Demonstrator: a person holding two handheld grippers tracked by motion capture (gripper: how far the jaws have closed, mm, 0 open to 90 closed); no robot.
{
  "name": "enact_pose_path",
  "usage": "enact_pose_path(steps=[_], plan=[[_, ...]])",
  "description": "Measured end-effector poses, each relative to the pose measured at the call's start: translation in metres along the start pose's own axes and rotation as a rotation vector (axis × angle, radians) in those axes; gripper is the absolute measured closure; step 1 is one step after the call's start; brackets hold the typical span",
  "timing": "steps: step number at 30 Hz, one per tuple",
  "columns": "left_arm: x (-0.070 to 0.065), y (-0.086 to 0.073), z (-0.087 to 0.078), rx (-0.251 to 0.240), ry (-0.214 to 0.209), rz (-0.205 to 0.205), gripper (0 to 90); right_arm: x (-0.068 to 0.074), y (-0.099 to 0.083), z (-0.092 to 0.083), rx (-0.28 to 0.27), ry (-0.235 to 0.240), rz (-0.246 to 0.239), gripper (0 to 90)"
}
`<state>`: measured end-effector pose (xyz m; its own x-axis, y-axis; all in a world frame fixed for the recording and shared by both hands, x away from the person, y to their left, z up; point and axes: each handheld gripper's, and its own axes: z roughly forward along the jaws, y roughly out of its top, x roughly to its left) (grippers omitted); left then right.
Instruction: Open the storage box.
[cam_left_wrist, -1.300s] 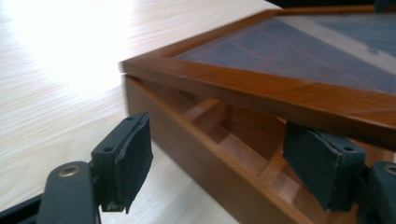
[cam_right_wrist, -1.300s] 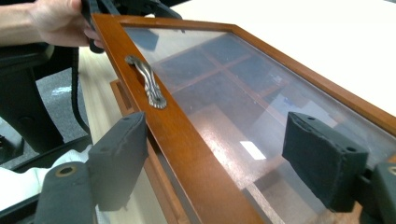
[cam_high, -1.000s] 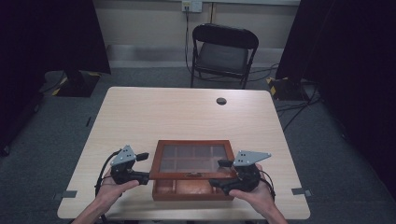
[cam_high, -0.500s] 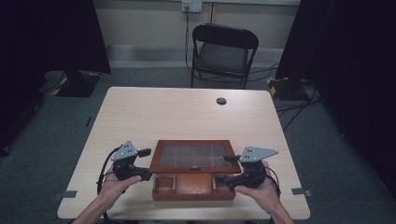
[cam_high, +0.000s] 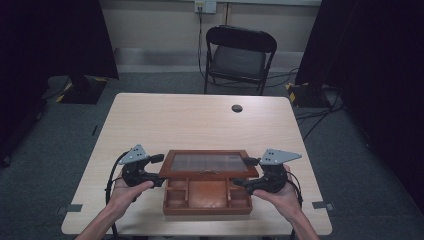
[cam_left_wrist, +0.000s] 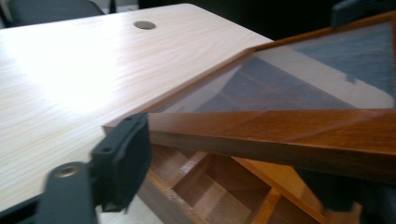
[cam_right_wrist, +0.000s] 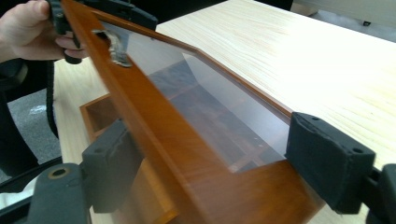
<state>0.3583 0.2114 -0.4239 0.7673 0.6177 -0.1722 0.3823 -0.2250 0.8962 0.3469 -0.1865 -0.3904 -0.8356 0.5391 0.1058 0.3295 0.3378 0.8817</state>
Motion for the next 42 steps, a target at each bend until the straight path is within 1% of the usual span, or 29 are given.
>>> enact_pose_path(steps=[1, 5, 6, 7, 9, 10, 13, 14, 17, 18, 19, 21, 22, 23, 24, 26, 28, 30, 31, 33, 34, 37, 39, 42], plan=[[0.000, 0.000, 0.000, -0.007, 0.001, -0.004, 25.6, 0.000, 0.000, 0.000, 0.000, 0.000, 0.000, 19.2], [0.002, 0.004, 0.000, -0.009, 0.012, -0.009, 24.5, -0.003, 0.001, 0.001, -0.017, -0.010, 0.008, 21.9], [0.002, 0.005, 0.002, 0.001, 0.014, -0.010, 24.6, -0.004, 0.001, 0.002, -0.020, -0.008, 0.012, 22.1], [0.002, 0.007, 0.002, 0.015, 0.026, -0.005, 25.4, -0.005, 0.002, 0.002, -0.019, -0.015, 0.017, 22.5], [0.003, 0.011, 0.005, 0.015, 0.025, 0.000, 26.3, -0.010, 0.003, 0.003, -0.031, -0.020, 0.031, 25.4], [0.004, 0.012, 0.006, 0.008, 0.018, -0.008, 26.4, -0.011, 0.004, 0.003, -0.037, -0.018, 0.038, 26.2], [0.005, 0.014, 0.008, 0.009, 0.025, 0.000, 26.1, -0.015, 0.005, 0.004, -0.041, -0.011, 0.048, 26.7], [0.007, 0.014, 0.009, -0.005, 0.020, -0.006, 26.2, -0.016, 0.005, 0.005, -0.044, -0.004, 0.054, 26.8], [0.009, 0.014, 0.009, -0.004, 0.018, -0.010, 26.7, -0.018, 0.007, 0.005, -0.046, 0.002, 0.056, 28.1], [0.009, 0.015, 0.010, -0.006, 0.019, -0.016, 27.3, -0.019, 0.007, 0.006, -0.046, 0.005, 0.056, 28.7], [0.010, 0.016, 0.010, 0.004, 0.019, -0.012, 27.7, -0.020, 0.008, 0.006, -0.047, 0.008, 0.055, 29.3], [0.012, 0.019, 0.011, 0.003, 0.019, 0.009, 30.7, -0.022, 0.010, 0.007, -0.058, 0.005, 0.060, 30.9], [0.012, 0.019, 0.011, 0.003, 0.019, 0.009, 32.5, -0.022, 0.010, 0.007, -0.058, 0.005, 0.060, 30.9], [0.012, 0.022, 0.011, 0.009, 0.020, 0.012, 33.6, -0.025, 0.012, 0.007, -0.070, 0.003, 0.071, 31.9], [0.012, 0.023, 0.012, 0.009, 0.019, 0.020, 33.6, -0.025, 0.012, 0.007, -0.070, 0.003, 0.071, 31.9], [0.014, 0.024, 0.015, -0.006, 0.011, 0.009, 34.9, -0.028, 0.013, 0.008, -0.077, 0.002, 0.079, 32.2], [0.017, 0.024, 0.018, 0.004, 0.008, 0.008, 35.2, -0.030, 0.015, 0.009, -0.079, 0.011, 0.086, 32.1], [0.019, 0.023, 0.020, 0.003, 0.006, -0.002, 35.2, -0.032, 0.015, 0.010, -0.076, 0.014, 0.090, 32.1], [0.020, 0.023, 0.021, -0.006, 0.003, -0.007, 35.2, -0.033, 0.015, 0.011, -0.076, 0.014, 0.092, 32.0], [0.020, 0.023, 0.022, -0.012, 0.015, 0.000, 36.7, -0.036, 0.014, 0.013, -0.079, 0.011, 0.101, 31.9], [0.021, 0.024, 0.022, -0.015, 0.013, -0.007, 37.8, -0.038, 0.015, 0.014, -0.093, 0.010, 0.108, 31.9], [0.024, 0.028, 0.023, -0.005, 0.002, -0.001, 39.8, -0.041, 0.017, 0.015, -0.094, 0.006, 0.107, 32.5], [0.027, 0.032, 0.025, -0.014, 0.010, -0.003, 41.7, -0.045, 0.021, 0.016, -0.106, -0.004, 0.114, 34.3], [0.029, 0.033, 0.026, -0.027, 0.020, -0.008, 42.3, -0.048, 0.023, 0.017, -0.115, -0.009, 0.119, 35.3]])
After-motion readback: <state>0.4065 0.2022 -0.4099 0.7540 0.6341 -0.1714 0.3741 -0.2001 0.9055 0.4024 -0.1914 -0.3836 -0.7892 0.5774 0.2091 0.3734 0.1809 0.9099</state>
